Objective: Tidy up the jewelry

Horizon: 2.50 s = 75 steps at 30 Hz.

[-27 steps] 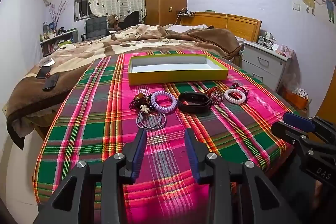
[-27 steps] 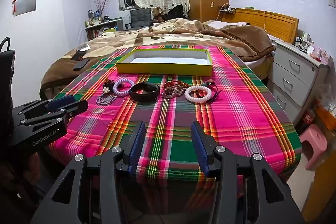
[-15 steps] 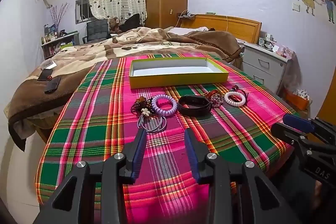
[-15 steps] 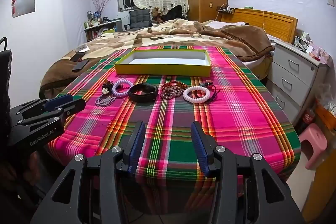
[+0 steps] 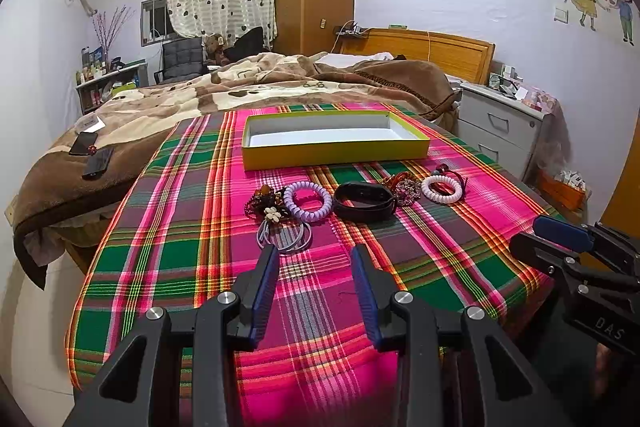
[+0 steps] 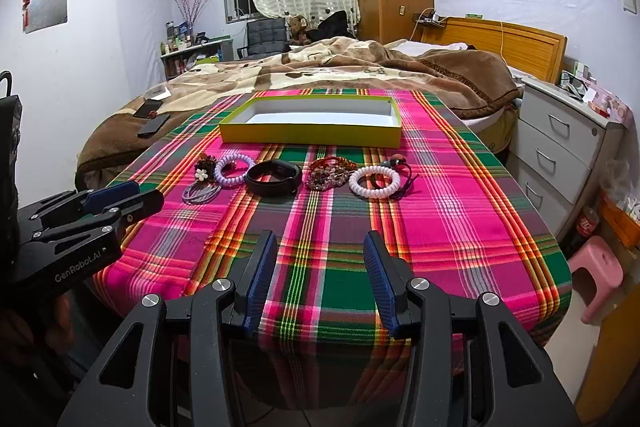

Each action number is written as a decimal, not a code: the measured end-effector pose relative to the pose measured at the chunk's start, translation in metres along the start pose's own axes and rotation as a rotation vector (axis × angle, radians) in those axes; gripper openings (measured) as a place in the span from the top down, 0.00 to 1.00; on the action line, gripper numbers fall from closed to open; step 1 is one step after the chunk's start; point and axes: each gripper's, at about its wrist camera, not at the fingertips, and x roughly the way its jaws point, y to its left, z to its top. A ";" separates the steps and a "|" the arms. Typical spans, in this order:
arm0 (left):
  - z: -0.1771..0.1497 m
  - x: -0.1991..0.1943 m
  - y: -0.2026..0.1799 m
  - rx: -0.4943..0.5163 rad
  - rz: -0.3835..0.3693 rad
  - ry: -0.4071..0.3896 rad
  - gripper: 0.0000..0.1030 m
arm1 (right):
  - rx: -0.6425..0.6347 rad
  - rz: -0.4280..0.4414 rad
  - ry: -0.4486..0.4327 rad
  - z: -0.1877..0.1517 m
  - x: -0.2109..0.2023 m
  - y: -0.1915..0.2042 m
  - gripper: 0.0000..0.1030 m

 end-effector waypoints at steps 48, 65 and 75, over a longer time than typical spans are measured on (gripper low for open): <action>-0.001 -0.002 -0.002 -0.010 -0.011 0.007 0.64 | -0.001 -0.001 -0.005 0.002 -0.002 -0.001 0.55; -0.003 -0.002 0.000 -0.039 -0.027 0.015 0.64 | -0.002 -0.002 -0.006 0.003 -0.007 0.002 0.55; -0.002 0.007 0.001 -0.030 -0.030 0.030 0.64 | -0.001 -0.003 0.007 0.003 -0.001 0.003 0.55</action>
